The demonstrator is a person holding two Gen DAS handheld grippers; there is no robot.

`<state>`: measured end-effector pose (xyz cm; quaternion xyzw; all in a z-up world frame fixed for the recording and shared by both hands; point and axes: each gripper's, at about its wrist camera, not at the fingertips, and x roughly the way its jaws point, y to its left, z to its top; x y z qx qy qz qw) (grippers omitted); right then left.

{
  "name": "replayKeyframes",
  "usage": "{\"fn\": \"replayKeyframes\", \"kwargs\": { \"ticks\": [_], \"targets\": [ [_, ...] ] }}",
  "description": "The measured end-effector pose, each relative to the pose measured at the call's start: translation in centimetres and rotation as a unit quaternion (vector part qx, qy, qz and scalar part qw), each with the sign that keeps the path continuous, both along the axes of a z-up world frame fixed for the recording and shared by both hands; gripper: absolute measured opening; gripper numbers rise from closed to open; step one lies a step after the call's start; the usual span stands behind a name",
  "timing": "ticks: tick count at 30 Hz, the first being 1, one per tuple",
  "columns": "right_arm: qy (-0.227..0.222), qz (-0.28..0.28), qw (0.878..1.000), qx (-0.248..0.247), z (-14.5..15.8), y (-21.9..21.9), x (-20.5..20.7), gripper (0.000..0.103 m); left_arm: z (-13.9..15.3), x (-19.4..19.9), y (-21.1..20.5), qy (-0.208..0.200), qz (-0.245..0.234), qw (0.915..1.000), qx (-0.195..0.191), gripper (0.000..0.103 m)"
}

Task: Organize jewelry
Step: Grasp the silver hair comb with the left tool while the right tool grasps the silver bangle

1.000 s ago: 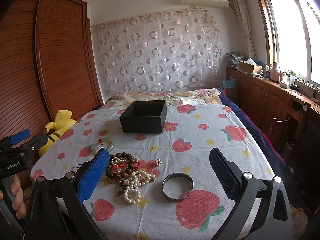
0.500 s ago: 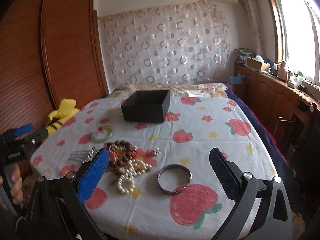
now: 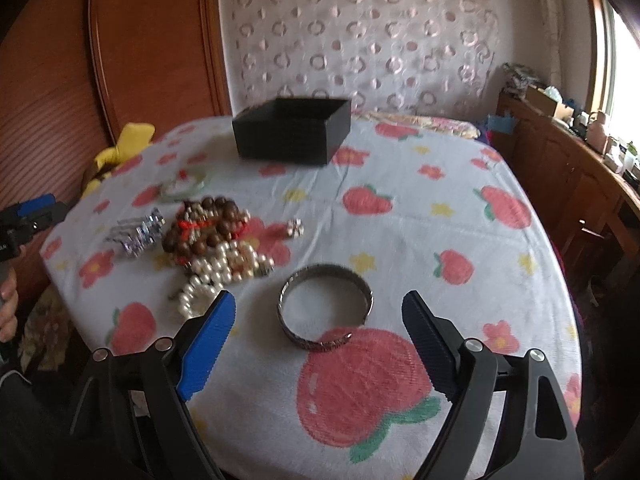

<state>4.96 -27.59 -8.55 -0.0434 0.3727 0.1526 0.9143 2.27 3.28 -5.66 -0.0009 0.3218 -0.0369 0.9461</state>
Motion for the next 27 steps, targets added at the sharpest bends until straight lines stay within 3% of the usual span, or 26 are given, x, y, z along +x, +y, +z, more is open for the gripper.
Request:
{"fn": "replayKeyframes", "kwargs": {
  "ticks": [13,16,27],
  "targets": [
    [0.039,0.03,0.998,-0.036,-2.2,1.2,2.4,0.076,-2.3,1.8,-1.8,0.037,-0.071,0.9967,-0.015,0.097],
    [0.037,0.03,0.998,-0.036,-2.1,1.1,2.6,0.062,-2.8,2.8,-3.1,0.049,-0.089,0.9949,0.001,0.097],
    [0.036,0.033,0.998,-0.036,-2.0,1.0,2.8,0.063,-4.0,5.9,-5.4,0.088,-0.12,0.9881,0.04,0.097]
  ]
}}
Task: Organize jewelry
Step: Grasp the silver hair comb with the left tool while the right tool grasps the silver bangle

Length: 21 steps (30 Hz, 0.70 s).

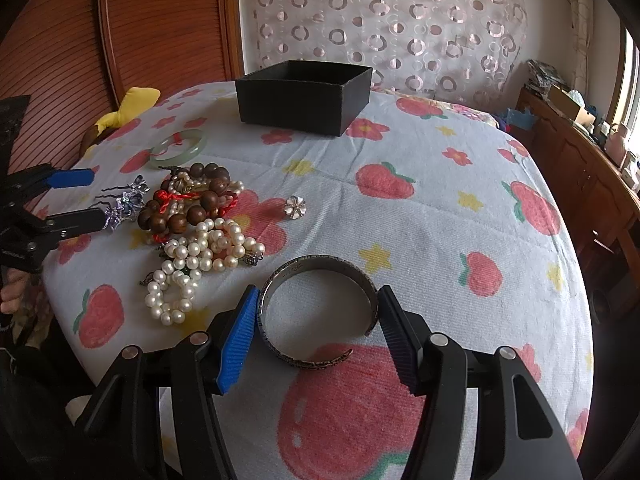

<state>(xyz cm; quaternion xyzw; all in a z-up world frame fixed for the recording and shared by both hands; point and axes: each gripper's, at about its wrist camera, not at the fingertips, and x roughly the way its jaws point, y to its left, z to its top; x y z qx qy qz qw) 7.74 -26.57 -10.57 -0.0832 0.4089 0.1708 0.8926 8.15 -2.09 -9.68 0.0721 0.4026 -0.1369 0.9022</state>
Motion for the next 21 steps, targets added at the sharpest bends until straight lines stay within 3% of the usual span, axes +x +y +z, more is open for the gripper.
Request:
{"fn": "replayKeyframes", "kwargs": {
  "ticks": [7,10,12,15,18,21],
  "targets": [
    [-0.001,0.005,1.0,0.002,0.0,0.0,-0.1,0.063,-0.5,1.3,-0.5,0.019,-0.031,0.9993,0.008,0.097],
    [-0.001,0.006,1.0,0.002,0.0,-0.1,-0.1,0.063,-0.7,1.3,-1.0,0.025,-0.052,0.9981,0.019,0.086],
    [-0.001,0.007,1.0,0.002,0.0,-0.1,-0.1,0.063,-1.0,1.1,-1.1,0.03,-0.063,0.9971,0.033,0.084],
    [-0.002,0.008,1.0,0.003,0.0,-0.1,-0.1,0.063,-1.0,0.6,-0.7,0.037,-0.077,0.9961,0.022,0.079],
    [-0.002,0.008,1.0,0.003,0.0,-0.1,-0.1,0.063,-0.7,0.2,-0.4,0.041,-0.081,0.9958,0.015,0.067],
    [-0.001,0.008,1.0,0.003,0.0,-0.1,-0.1,0.063,-0.6,-0.1,-0.5,0.039,-0.09,0.995,0.015,0.049]
  ]
}}
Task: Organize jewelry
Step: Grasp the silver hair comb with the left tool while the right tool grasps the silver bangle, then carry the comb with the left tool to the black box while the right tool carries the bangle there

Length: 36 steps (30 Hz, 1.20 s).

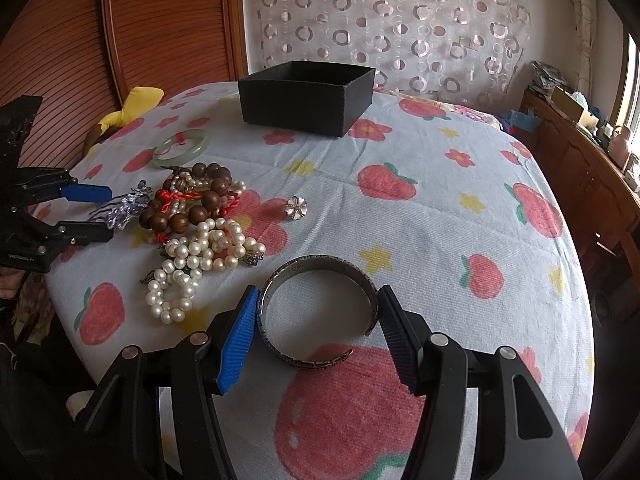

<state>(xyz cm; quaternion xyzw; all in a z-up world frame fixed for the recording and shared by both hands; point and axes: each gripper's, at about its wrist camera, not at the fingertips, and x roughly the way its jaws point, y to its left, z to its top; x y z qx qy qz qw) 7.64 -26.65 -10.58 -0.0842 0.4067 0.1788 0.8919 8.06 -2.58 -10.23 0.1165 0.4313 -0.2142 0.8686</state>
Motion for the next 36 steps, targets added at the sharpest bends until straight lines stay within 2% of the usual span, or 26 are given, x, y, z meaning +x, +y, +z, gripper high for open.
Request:
{"fn": "replayKeyframes", "kwargs": {
  "ticks": [1,4,6,8,9,16,24,36],
  "targets": [
    [0.0,0.0,1.0,0.0,0.0,0.0,0.0,0.063,0.1,0.0,0.0,0.0,-0.003,1.0,-0.001,0.041],
    [0.0,0.0,1.0,0.0,0.0,0.0,0.0,0.063,0.1,0.1,-0.2,0.001,-0.006,1.0,0.0,0.035],
    [0.0,0.001,1.0,-0.001,0.0,0.0,0.0,0.063,0.2,-0.1,-0.3,0.0,-0.013,0.9999,-0.001,0.024],
    [0.002,0.002,1.0,-0.001,0.0,0.0,0.0,0.063,0.3,-0.3,-0.4,-0.002,-0.014,0.9999,-0.002,0.019],
    [0.002,0.003,1.0,-0.001,0.0,0.0,0.1,0.063,0.4,-0.4,-0.5,-0.005,-0.015,0.9999,-0.002,0.002],
    [-0.002,0.001,1.0,0.0,0.0,-0.2,0.2,0.062,0.9,-0.4,-0.2,-0.01,-0.007,0.9997,-0.02,0.001],
    [-0.012,0.001,1.0,0.002,0.6,-0.2,0.4,0.062,2.9,-0.2,0.3,-0.039,0.016,0.9978,-0.05,0.001],
    [-0.036,0.015,0.999,-0.005,3.0,0.5,2.4,0.062,5.5,4.1,-0.4,-0.075,0.038,0.9946,-0.061,0.001]
  ]
}}
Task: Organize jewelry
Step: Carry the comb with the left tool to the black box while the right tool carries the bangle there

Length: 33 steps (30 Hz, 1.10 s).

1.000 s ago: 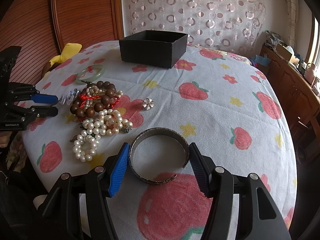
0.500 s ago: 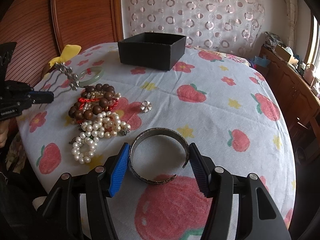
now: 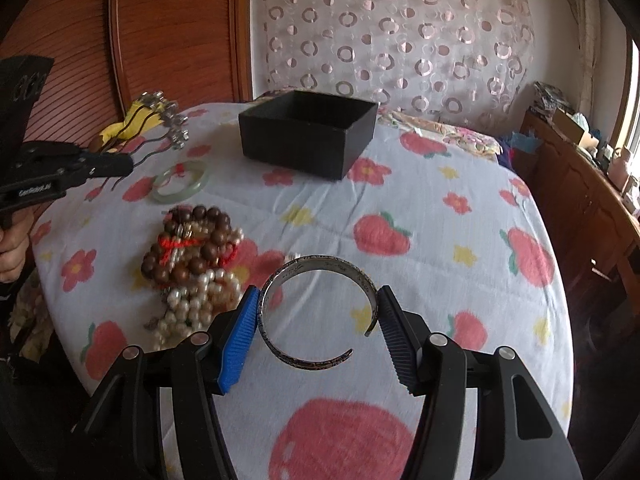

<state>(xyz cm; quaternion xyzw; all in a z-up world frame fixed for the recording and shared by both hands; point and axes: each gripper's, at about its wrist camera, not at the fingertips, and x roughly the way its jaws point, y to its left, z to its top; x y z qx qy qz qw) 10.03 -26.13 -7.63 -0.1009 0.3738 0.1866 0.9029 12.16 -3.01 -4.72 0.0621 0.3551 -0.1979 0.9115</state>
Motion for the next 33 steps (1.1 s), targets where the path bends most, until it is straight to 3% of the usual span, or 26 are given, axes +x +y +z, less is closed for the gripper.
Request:
{"fn": "replayKeyframes", "kwargs": {
  "ticks": [14,23,33],
  "targets": [
    [-0.018,-0.001,1.0,0.017,2.9,-1.0,7.1,0.062,2.8,9.3,-2.0,-0.016,0.005,0.9999,-0.004,0.001],
    [-0.021,0.007,0.999,0.034,3.9,-1.4,12.0,0.062,1.8,15.0,-3.7,0.003,0.003,1.0,0.001,0.002],
    [-0.014,0.041,0.998,0.034,3.5,1.3,16.4,0.062,1.0,17.1,-3.9,0.013,0.002,0.9998,-0.015,0.002]
  ]
}}
